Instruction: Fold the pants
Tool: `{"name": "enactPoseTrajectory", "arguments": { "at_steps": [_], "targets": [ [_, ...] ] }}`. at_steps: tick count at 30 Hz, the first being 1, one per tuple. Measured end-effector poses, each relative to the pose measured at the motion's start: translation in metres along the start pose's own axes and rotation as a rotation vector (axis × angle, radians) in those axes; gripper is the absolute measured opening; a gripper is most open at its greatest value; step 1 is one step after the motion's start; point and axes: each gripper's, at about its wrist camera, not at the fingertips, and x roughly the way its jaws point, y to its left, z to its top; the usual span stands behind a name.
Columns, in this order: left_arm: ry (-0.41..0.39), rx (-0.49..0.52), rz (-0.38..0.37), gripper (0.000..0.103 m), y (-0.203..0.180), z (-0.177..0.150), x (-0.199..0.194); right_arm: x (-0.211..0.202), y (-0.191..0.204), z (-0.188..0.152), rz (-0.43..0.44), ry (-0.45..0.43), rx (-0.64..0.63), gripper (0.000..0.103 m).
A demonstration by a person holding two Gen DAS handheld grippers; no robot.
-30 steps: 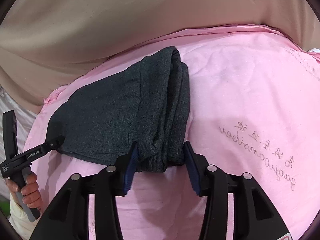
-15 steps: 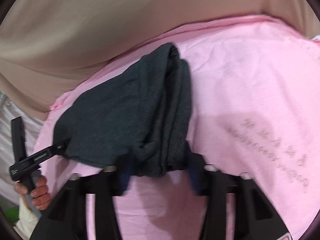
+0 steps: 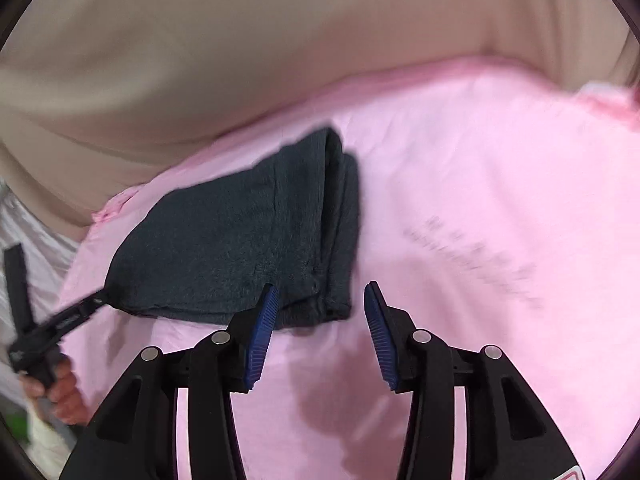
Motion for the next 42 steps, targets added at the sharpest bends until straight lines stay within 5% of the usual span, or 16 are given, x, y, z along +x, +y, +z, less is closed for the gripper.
{"name": "enactPoseTrajectory", "arguments": {
  "at_steps": [3, 8, 13, 20, 42],
  "targets": [
    [-0.126, 0.048, 0.084, 0.086, -0.012, -0.019, -0.043, -0.038, 0.024, -0.033, -0.066, -0.069, -0.045, 0.045],
    [-0.281, 0.122, 0.162, 0.098, -0.033, -0.061, -0.087, -0.067, 0.06, -0.089, -0.127, -0.162, -0.088, 0.056],
    [-0.25, 0.09, 0.098, 0.098, -0.031, -0.093, -0.072, -0.067, 0.072, -0.122, -0.188, -0.209, -0.134, 0.068],
    [-0.151, -0.005, 0.05, 0.098, -0.013, -0.091, -0.044, -0.051, 0.065, -0.123, -0.221, -0.123, -0.084, 0.072],
    [-0.17, 0.038, 0.077, 0.098, -0.025, -0.102, -0.047, -0.047, 0.067, -0.124, -0.254, -0.119, -0.098, 0.076]
  ]
}}
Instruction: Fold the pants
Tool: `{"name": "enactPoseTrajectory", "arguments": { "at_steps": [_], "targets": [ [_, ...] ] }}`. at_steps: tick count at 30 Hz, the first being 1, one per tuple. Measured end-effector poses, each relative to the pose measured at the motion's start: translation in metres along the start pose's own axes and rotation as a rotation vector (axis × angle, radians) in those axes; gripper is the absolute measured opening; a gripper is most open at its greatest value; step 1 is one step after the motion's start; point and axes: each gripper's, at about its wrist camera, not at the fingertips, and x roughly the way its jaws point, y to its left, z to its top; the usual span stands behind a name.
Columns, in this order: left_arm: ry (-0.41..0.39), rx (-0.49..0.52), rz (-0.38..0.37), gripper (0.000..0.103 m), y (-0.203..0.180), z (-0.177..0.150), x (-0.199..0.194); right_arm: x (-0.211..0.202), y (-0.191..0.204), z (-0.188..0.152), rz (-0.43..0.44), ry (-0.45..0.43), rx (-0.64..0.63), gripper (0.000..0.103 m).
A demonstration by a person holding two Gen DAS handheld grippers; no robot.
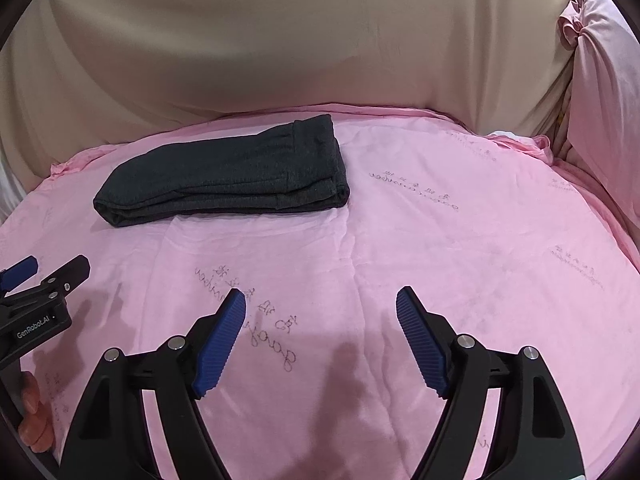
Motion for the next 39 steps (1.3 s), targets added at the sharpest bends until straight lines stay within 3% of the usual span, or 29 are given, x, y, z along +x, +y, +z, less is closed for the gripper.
{"name": "enactPoseTrajectory", "arguments": {
  "at_steps": [39],
  "targets": [
    [-0.021, 0.012, 0.009, 0.094, -0.0066, 0.0013, -0.0057, -0.0015, 0.0032, -0.0003, -0.017, -0.004, -0.019, 0.078]
  ]
}}
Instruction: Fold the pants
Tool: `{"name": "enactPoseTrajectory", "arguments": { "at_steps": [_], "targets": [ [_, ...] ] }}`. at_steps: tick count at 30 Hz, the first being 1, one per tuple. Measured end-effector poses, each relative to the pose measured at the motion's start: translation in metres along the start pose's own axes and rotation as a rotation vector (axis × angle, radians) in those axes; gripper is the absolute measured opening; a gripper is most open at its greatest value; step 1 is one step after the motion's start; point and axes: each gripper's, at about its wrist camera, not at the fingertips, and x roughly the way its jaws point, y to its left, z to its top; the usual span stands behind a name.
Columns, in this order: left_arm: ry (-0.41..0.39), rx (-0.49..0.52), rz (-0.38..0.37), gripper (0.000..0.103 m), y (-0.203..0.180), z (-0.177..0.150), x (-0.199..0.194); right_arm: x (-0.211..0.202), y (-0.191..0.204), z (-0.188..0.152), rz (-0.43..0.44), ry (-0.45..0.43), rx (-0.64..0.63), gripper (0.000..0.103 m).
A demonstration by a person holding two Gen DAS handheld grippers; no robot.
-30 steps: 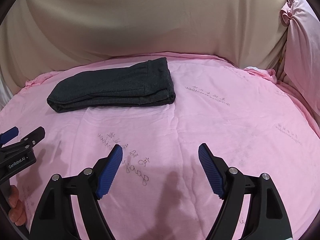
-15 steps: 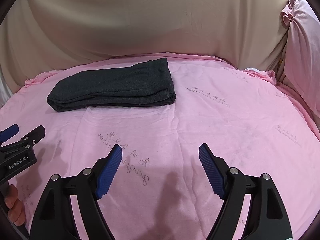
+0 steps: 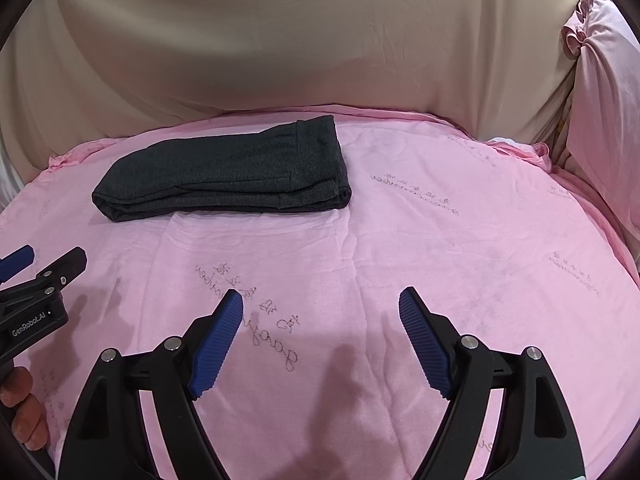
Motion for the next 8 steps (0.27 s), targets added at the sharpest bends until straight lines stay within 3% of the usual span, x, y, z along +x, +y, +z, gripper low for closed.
{"name": "enactPoseTrajectory", "arguments": {
  "at_steps": [8],
  "targets": [
    [-0.019, 0.039, 0.006, 0.094, -0.0071, -0.001, -0.0045, -0.0028, 0.0014, -0.0016, -0.009, -0.009, -0.001, 0.078]
  ]
}}
